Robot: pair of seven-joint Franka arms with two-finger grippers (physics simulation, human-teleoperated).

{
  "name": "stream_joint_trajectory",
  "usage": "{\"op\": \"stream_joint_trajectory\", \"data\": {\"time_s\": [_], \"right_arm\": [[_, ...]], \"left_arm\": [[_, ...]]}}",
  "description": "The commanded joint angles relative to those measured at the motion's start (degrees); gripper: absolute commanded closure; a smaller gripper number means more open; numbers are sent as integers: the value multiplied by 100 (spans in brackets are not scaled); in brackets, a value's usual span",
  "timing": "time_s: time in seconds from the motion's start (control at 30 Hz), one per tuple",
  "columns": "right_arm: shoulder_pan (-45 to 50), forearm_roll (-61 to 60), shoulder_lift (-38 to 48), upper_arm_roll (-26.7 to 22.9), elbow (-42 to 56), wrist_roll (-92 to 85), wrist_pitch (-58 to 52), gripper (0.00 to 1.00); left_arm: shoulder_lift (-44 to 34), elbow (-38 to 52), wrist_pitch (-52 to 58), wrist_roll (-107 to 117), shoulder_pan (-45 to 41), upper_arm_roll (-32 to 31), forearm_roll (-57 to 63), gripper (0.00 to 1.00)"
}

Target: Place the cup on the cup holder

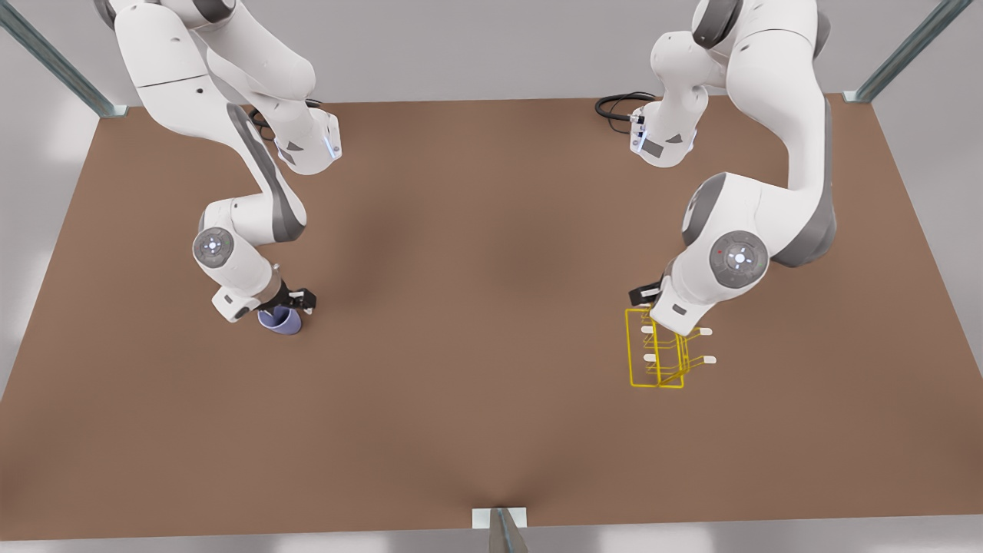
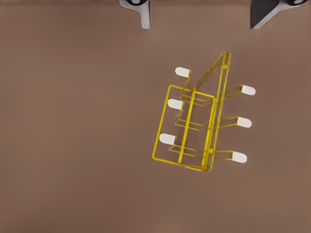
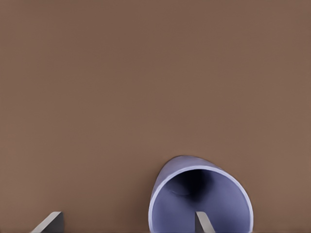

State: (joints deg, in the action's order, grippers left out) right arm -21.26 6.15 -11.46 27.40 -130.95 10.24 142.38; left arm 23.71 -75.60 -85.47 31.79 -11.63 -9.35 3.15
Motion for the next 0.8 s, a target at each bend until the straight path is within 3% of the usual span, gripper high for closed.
{"op": "stream_joint_trajectory", "data": {"time_s": [0.0,0.67,0.7,0.77], "right_arm": [[-1,0,-23,3,-9,66,150,0],[-203,307,-436,3,-176,57,291,1],[-212,299,-436,3,-194,66,291,31],[-212,307,-489,3,-211,66,343,69]], "left_arm": [[-6,2,21,187,-6,3,2,0],[90,10,74,354,-112,-5,2,0],[117,10,74,354,-112,-5,2,0],[125,10,74,433,-156,-5,2,0]]}}
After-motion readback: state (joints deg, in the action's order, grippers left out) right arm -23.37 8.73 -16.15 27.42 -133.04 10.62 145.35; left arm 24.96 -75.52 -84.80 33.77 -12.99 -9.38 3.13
